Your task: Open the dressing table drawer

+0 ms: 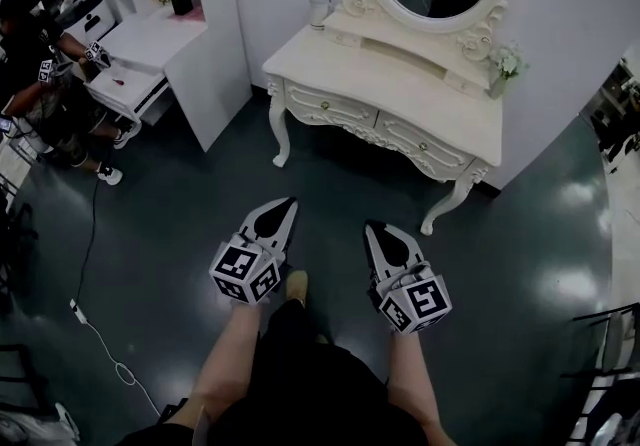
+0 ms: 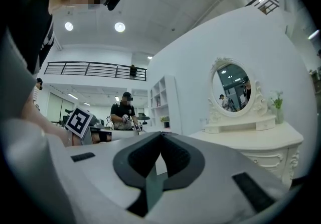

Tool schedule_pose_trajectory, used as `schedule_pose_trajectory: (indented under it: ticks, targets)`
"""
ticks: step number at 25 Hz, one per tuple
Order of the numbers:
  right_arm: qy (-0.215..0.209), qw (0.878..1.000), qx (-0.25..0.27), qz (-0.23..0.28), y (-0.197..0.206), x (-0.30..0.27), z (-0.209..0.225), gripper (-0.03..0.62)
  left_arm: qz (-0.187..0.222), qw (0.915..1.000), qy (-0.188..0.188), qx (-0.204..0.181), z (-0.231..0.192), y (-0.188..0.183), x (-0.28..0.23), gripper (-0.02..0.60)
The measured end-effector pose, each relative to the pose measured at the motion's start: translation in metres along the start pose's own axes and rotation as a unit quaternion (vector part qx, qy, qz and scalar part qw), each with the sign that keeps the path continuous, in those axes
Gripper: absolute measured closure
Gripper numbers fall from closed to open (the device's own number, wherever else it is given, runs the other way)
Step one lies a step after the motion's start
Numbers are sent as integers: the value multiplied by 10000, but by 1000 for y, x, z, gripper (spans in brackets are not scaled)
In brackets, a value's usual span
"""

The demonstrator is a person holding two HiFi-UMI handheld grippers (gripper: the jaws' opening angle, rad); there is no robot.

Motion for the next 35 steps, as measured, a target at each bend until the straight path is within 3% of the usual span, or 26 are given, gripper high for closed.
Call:
schedule_pose_trajectory:
  ticks: [18, 35]
  targets:
    - [368, 9992, -164, 48, -8, -129, 104, 589, -88, 9992, 387, 59, -98, -33, -149, 571]
    - [555, 9980, -294, 48, 1, -253, 135, 589, -157, 9981, 575, 143, -212, -55, -224, 571]
Point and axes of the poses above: the fingertips, and each gripper's own axes: x backward along the fingers, z to its right, y out of its underside, the point moved 7 cm from there along x, backward along the fingers, and after that the axes turned 3 degrees about x, right-handed, at the moved point
